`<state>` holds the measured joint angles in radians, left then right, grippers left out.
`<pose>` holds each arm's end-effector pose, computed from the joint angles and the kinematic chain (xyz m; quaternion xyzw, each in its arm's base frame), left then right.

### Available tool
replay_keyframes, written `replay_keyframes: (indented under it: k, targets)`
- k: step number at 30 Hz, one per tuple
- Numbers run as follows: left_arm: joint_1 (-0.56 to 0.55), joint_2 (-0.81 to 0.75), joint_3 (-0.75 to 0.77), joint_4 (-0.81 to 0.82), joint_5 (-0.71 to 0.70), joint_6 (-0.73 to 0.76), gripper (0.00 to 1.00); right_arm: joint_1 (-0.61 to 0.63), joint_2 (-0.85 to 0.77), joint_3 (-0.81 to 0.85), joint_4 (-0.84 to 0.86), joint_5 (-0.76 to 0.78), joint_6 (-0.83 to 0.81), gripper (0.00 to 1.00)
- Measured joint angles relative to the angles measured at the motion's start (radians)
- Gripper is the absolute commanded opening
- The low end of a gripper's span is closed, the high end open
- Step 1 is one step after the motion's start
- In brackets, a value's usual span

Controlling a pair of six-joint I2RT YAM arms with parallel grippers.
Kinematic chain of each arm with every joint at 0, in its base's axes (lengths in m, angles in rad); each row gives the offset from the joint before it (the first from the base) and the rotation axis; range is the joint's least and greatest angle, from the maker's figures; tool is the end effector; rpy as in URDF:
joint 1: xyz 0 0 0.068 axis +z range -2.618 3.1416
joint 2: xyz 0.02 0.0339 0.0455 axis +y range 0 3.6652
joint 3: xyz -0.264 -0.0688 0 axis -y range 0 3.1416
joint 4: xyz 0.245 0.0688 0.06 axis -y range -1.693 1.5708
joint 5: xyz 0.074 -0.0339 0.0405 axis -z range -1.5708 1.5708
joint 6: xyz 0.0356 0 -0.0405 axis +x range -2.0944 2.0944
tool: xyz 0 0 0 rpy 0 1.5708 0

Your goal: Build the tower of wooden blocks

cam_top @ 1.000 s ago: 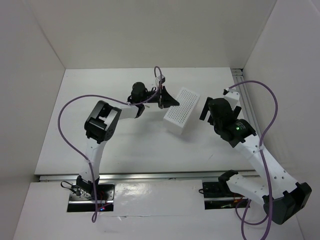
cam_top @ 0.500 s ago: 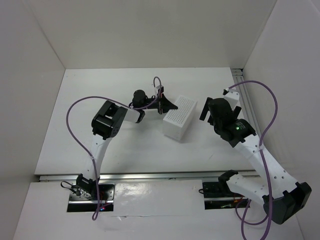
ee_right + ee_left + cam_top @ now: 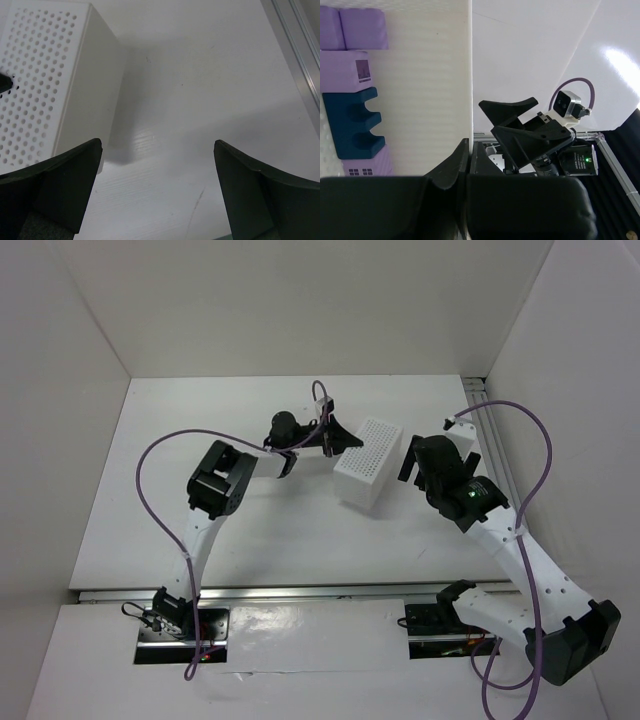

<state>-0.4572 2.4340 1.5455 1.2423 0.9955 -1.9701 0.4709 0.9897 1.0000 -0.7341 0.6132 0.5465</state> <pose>0.4438 -0.2516 0.1651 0.0598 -0.6342 0.7709 0.0037 0.1846 0.0710 0.3284 0.1568 0.8638 -0.0495 0.4762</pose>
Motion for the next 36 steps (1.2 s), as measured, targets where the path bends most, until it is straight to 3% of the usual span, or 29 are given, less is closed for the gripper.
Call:
replay_keyframes:
  k: [10, 16, 19, 32, 36]
  targets:
    - [-0.008, 0.095, 0.072, 0.006, -0.026, -0.001, 0.0, 0.0, 0.007, 0.003, -0.004, 0.0, 0.006, 1.0]
    - [-0.039, 0.24, 0.29, -0.005, -0.063, -0.001, 0.0, 0.0, 0.01, 0.034, -0.04, 0.006, 0.007, 1.0]
    - [-0.05, 0.251, 0.329, -0.01, -0.079, -0.001, 0.0, 0.0, 0.002, 0.038, -0.053, 0.013, 0.007, 1.0]
    - [-0.043, 0.224, 0.277, -0.004, -0.076, -0.002, 0.0, 0.0, -0.003, 0.038, -0.068, 0.021, 0.007, 1.0]
    - [-0.03, 0.17, 0.188, -0.009, -0.066, -0.002, 0.0, 0.0, -0.003, 0.038, -0.068, 0.022, 0.007, 1.0]
